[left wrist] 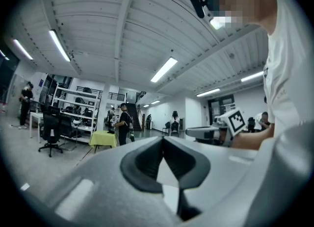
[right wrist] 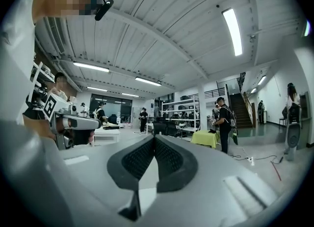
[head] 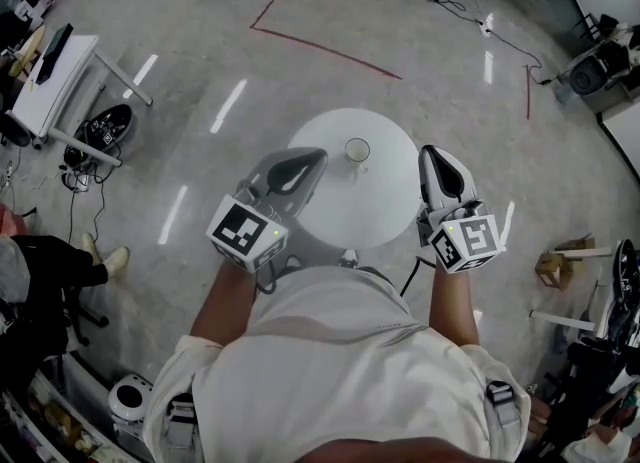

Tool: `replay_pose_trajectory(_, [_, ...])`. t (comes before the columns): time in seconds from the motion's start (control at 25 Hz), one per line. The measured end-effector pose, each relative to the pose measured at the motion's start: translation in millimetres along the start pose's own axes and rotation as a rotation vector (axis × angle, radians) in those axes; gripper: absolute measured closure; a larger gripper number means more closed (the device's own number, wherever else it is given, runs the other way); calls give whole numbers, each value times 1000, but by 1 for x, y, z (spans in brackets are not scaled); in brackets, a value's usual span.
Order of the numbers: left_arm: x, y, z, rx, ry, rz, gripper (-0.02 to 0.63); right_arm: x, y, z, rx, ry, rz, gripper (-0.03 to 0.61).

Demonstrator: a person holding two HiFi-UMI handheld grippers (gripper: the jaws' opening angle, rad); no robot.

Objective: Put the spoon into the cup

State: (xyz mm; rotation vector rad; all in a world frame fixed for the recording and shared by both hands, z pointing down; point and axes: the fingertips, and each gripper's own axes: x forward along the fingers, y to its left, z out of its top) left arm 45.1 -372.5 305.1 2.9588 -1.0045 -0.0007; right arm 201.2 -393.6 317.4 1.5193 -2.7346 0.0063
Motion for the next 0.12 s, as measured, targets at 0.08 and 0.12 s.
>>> replay_pose_trajectory(0.08, [-1, 0, -2, -1, 2, -1, 614, 2, 2, -3, 6, 10, -2, 574])
replay_pose_trajectory(0.12, [-2, 0, -3, -3, 4, -1, 614, 2, 2, -5, 9, 16, -2, 574])
